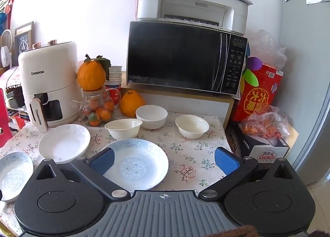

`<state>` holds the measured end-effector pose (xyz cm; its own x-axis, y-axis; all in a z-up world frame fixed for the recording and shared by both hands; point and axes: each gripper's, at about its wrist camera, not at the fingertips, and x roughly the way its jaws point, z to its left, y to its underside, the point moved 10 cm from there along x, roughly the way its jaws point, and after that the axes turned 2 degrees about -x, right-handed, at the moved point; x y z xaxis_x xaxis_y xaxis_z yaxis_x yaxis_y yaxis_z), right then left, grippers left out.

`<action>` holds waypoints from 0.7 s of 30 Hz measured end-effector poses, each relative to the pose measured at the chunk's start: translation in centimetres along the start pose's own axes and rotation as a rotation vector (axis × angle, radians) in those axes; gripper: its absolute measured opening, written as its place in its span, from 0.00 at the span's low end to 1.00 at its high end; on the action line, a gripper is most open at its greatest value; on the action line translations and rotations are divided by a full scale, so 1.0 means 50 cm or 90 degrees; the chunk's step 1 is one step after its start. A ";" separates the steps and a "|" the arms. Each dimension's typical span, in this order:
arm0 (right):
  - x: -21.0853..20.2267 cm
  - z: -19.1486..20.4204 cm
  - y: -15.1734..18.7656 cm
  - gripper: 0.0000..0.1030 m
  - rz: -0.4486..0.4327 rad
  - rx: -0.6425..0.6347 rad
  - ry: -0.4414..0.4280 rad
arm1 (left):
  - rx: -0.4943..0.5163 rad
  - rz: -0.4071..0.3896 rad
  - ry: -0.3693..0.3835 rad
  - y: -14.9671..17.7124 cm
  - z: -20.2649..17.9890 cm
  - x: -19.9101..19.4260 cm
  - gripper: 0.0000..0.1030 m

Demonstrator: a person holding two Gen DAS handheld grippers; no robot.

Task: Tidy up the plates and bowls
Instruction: 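Move both grippers toward the rim of the large blue-patterned plate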

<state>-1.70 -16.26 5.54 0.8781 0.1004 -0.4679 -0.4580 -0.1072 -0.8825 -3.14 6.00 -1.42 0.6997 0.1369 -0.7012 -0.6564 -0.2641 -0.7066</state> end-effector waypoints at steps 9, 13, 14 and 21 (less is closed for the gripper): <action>0.011 -0.004 0.024 1.00 0.070 0.030 -0.024 | -0.028 0.007 -0.014 0.005 0.023 -0.006 1.00; 0.013 0.007 0.037 1.00 0.088 -0.002 -0.015 | -0.033 0.027 -0.011 0.017 0.026 0.004 1.00; 0.013 0.008 0.038 1.00 0.099 -0.012 -0.008 | -0.034 0.031 -0.013 0.019 0.028 0.008 1.00; 0.017 0.005 0.043 1.00 0.105 -0.001 -0.006 | -0.042 0.030 -0.006 0.011 0.042 0.018 0.99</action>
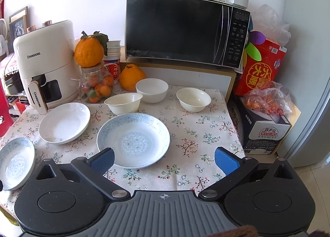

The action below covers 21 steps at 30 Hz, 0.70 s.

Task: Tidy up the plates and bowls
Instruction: 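Move both grippers toward the rim of the large blue-patterned plate, then close the left gripper on the blue plate rim while the right gripper grips beside it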

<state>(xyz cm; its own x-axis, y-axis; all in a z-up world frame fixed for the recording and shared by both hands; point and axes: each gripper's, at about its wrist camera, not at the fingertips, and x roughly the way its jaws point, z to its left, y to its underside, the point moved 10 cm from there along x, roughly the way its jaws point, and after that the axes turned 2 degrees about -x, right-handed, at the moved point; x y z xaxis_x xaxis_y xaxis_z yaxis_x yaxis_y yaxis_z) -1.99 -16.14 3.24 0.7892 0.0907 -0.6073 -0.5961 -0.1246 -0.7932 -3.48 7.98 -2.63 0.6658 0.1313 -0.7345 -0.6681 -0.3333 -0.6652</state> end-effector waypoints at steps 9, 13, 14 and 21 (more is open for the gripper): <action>0.017 0.028 0.007 1.00 0.025 0.007 -0.040 | -0.025 0.034 0.025 0.001 0.024 0.031 0.92; 0.031 0.073 0.019 1.00 0.049 0.034 -0.112 | -0.067 0.022 0.002 -0.016 0.087 0.048 0.89; 0.031 0.084 0.019 1.00 0.049 0.037 -0.124 | -0.075 0.024 -0.010 -0.018 0.103 0.053 0.85; 0.053 0.235 0.027 1.00 0.092 0.038 -0.246 | -0.123 0.039 -0.082 -0.021 0.209 0.106 0.69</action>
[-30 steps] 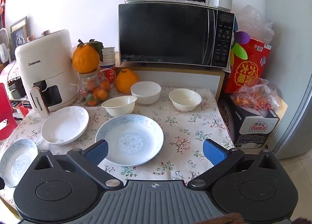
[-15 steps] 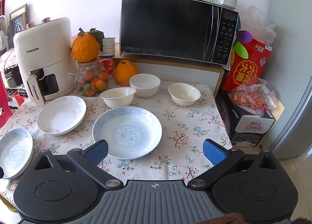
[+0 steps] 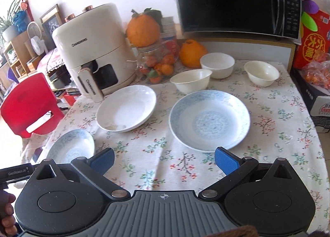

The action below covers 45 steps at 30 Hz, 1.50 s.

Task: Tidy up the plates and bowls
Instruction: 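Close the left gripper on the blue plate rim while the right gripper grips beside it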

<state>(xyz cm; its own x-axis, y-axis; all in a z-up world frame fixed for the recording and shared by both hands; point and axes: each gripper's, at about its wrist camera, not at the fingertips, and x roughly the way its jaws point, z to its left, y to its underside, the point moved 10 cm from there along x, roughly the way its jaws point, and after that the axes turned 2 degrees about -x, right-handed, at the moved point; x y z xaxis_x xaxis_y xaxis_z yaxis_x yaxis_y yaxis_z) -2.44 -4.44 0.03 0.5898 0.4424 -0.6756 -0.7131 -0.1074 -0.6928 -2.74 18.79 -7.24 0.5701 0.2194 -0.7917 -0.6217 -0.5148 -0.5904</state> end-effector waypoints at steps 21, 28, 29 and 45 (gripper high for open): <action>0.231 0.209 0.072 0.55 0.116 0.000 -0.095 | -0.037 0.074 -0.007 0.001 0.071 0.134 0.37; 0.265 0.240 0.076 0.37 0.125 -0.006 -0.110 | -0.036 0.049 -0.002 -0.013 0.060 0.143 0.34; 0.270 0.245 0.077 0.36 0.127 -0.009 -0.114 | -0.035 0.048 -0.002 -0.014 0.059 0.144 0.34; 0.311 0.237 0.096 0.12 0.151 0.029 -0.115 | -0.072 0.034 0.046 -0.031 0.078 0.153 0.14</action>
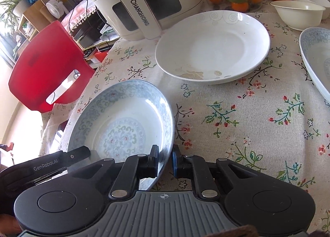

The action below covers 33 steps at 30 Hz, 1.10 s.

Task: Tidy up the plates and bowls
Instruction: 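Close the left gripper on the blue plate rim while the right gripper grips beside it, then lift the blue-patterned plate with both grippers and carry it toward the smaller blue plate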

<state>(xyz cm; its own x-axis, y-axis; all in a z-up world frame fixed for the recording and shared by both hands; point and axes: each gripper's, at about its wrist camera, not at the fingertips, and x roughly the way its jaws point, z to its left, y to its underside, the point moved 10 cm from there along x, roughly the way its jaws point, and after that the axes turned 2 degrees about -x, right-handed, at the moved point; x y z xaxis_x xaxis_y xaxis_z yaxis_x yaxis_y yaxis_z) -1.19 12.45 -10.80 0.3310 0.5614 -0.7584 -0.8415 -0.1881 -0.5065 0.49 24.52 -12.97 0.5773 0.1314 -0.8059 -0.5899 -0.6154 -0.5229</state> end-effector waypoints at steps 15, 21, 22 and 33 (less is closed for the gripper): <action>-0.064 -0.048 0.014 0.13 -0.009 0.012 0.023 | 0.035 0.003 0.047 0.021 -0.053 -0.028 0.09; -0.106 -0.076 0.020 0.13 -0.021 0.011 0.037 | 0.060 0.002 0.064 0.039 -0.092 -0.044 0.08; -0.112 -0.081 0.022 0.13 -0.022 0.011 0.038 | 0.065 0.001 0.065 0.041 -0.098 -0.047 0.08; -0.179 -0.152 0.049 0.13 -0.019 0.017 0.065 | 0.114 0.015 0.083 0.089 -0.168 -0.061 0.09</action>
<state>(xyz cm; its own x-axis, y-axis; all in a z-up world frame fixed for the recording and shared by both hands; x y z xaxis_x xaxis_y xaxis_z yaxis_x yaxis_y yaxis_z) -2.97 0.85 -8.34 0.3972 0.4815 -0.7813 -0.8411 -0.1494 -0.5198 0.84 14.84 -10.49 0.6237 0.0101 -0.7816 -0.6880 -0.4674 -0.5551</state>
